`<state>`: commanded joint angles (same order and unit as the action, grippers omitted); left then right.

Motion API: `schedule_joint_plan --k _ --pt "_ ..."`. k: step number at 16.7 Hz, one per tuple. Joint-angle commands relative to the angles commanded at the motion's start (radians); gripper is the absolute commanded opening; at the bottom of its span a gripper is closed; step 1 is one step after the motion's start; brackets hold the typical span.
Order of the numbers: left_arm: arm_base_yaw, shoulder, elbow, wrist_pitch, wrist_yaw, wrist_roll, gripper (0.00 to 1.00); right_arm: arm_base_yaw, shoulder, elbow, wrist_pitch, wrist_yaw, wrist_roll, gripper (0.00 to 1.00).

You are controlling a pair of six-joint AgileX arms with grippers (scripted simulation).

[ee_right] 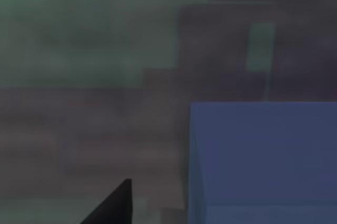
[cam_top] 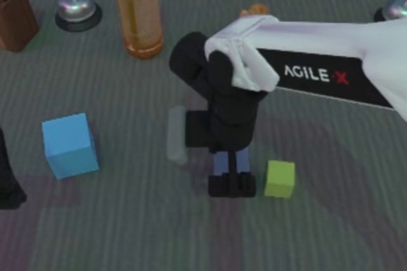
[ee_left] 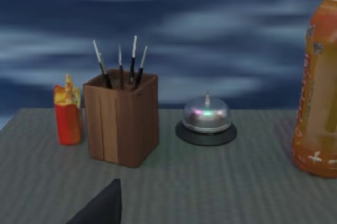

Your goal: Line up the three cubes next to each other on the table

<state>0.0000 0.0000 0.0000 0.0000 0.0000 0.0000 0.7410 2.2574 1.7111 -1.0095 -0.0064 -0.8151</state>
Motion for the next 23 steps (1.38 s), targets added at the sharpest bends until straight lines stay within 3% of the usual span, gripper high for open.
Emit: schedule_joint_plan --k 6,13,19,23 --pt "0.0 0.0 0.0 0.0 0.0 0.0 1.0 -0.001 -0.002 0.017 -0.018 0.0 0.0 1.0" --pt "0.0 0.0 0.0 0.0 0.0 0.0 1.0 0.006 -0.057 0.181 -0.24 -0.001 -0.004 1.0" --pt "-0.002 0.009 0.008 -0.006 0.001 0.007 1.0 -0.003 -0.066 0.174 -0.234 -0.002 0.0 1.0" --pt "-0.019 0.135 0.128 -0.095 0.003 0.096 1.0 -0.069 -0.207 0.061 -0.132 -0.017 0.052 1.0"
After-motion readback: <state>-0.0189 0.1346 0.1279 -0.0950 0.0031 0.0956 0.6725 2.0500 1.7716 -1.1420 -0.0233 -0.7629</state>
